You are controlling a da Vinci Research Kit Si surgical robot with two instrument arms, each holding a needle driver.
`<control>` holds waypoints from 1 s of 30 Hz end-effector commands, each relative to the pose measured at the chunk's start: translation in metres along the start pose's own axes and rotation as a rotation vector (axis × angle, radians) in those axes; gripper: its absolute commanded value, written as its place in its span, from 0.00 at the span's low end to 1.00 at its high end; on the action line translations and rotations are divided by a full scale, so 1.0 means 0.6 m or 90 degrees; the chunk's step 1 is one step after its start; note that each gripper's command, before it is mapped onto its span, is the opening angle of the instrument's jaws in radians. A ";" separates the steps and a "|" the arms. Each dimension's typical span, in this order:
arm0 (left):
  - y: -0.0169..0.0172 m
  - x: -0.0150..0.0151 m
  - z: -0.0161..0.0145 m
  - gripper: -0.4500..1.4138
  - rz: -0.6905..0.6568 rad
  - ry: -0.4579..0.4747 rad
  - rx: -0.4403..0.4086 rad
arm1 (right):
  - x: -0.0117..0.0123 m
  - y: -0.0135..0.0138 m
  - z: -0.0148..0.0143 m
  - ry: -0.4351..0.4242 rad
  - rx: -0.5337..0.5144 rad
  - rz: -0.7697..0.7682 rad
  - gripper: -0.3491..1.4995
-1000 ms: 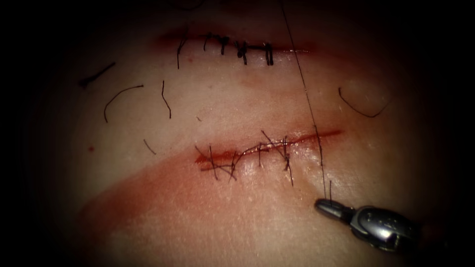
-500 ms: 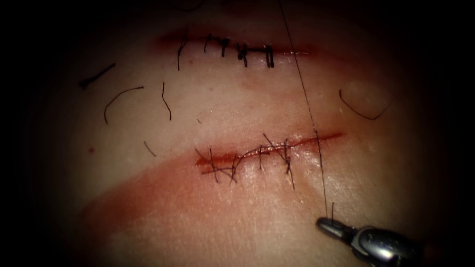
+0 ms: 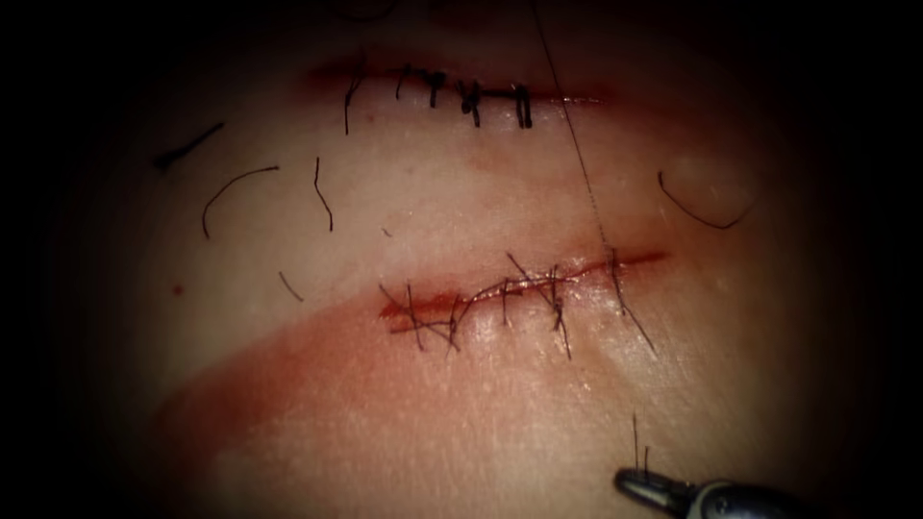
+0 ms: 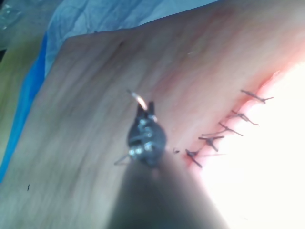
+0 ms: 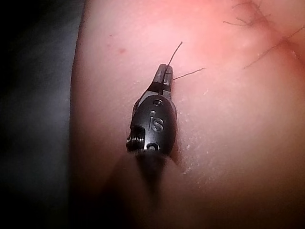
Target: Wound Closure
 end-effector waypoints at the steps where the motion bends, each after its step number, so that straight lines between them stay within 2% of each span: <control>1: -0.0012 0.0001 0.0011 0.00 0.001 0.001 0.001 | -0.0018 -0.0021 0.0008 -0.001 0.000 0.005 0.00; 8: -0.0012 -0.0003 0.0013 0.00 0.007 -0.001 0.002 | -0.0014 -0.0018 0.0008 -0.004 -0.004 0.007 0.00; 17: 0.0024 -0.0006 -0.0003 0.00 0.014 -0.001 -0.006 | -0.0007 -0.0016 0.0010 0.005 -0.010 0.009 0.00; 18: 0.0028 -0.0006 -0.0006 0.00 0.015 -0.001 -0.007 | -0.0006 -0.0017 0.0011 0.005 -0.012 0.020 0.14; 20: 0.0036 -0.0005 -0.0014 0.00 0.015 0.000 -0.010 | -0.0001 -0.0021 0.0018 0.008 -0.006 0.032 0.72; 21: 0.0039 -0.0004 -0.0017 0.00 0.015 0.000 -0.012 | 0.0001 -0.0024 0.0023 0.008 -0.008 0.033 0.87; 22: 0.0042 -0.0004 -0.0020 0.00 0.016 0.000 -0.013 | 0.0003 -0.0027 0.0029 0.008 -0.009 0.045 0.96; 24: 0.0047 -0.0003 -0.0024 0.00 0.016 0.001 -0.015 | 0.0007 -0.0038 0.0041 0.014 0.006 0.048 0.99; 26: 0.0055 -0.0002 -0.0031 0.00 0.017 0.002 -0.018 | 0.0010 -0.0059 0.0045 0.025 0.063 0.039 0.99; 27: 0.0055 -0.0002 -0.0031 0.00 0.017 0.002 -0.018 | 0.0010 -0.0059 0.0045 0.025 0.063 0.039 0.99; 30: 0.0070 0.0000 -0.0043 0.00 0.018 0.004 -0.024 | 0.0014 -0.0075 0.0034 0.034 0.126 0.045 0.99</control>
